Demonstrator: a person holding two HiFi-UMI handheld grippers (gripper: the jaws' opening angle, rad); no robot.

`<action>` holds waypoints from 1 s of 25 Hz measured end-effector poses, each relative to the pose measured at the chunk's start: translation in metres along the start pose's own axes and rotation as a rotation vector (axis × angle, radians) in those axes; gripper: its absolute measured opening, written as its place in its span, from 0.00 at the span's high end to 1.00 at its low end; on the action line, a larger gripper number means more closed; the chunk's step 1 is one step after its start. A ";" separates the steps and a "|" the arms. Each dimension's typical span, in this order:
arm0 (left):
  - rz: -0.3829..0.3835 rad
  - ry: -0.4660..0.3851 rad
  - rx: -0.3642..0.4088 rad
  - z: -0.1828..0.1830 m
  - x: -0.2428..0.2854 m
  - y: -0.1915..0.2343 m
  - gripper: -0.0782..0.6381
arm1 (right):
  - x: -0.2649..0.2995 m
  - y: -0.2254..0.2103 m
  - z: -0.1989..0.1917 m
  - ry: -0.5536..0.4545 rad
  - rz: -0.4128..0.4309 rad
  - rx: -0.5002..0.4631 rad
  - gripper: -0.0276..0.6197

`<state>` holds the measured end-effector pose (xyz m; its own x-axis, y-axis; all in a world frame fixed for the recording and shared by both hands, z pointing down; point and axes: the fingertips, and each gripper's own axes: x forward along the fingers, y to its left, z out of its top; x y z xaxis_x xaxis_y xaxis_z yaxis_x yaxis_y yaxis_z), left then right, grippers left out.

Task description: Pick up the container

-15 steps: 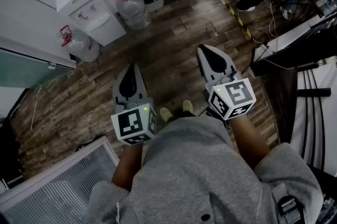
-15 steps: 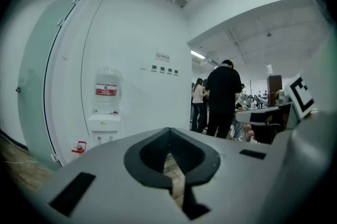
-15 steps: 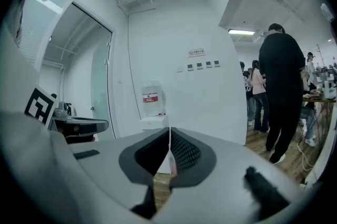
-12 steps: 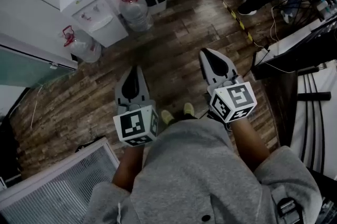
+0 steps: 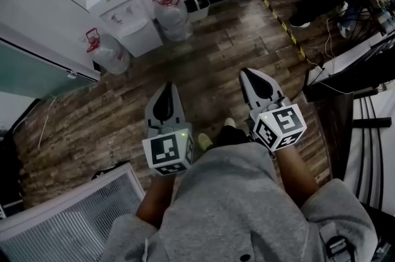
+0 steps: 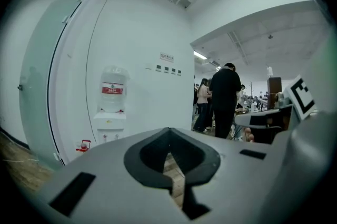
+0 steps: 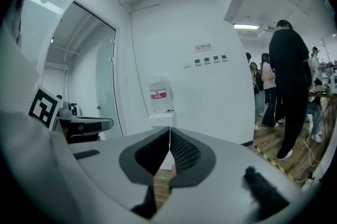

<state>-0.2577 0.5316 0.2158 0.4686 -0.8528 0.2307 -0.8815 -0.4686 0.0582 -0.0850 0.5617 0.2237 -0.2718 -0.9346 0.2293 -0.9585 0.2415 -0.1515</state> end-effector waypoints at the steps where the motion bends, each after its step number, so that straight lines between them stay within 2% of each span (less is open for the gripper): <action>1: -0.003 -0.001 0.001 0.000 -0.001 0.003 0.87 | 0.001 0.004 0.000 0.002 0.004 -0.001 0.92; 12: 0.004 -0.026 0.002 0.007 0.021 0.025 0.87 | 0.038 0.011 0.002 -0.003 0.038 -0.014 0.92; 19: 0.021 -0.014 0.006 0.011 0.064 0.041 0.87 | 0.083 -0.005 0.006 0.001 0.064 -0.017 0.92; 25: 0.003 0.010 0.009 0.012 0.125 0.048 0.87 | 0.129 -0.038 0.015 0.012 0.056 -0.024 0.92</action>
<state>-0.2409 0.3995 0.2357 0.4651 -0.8518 0.2409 -0.8823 -0.4681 0.0483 -0.0819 0.4282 0.2445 -0.3256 -0.9165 0.2325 -0.9436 0.2995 -0.1410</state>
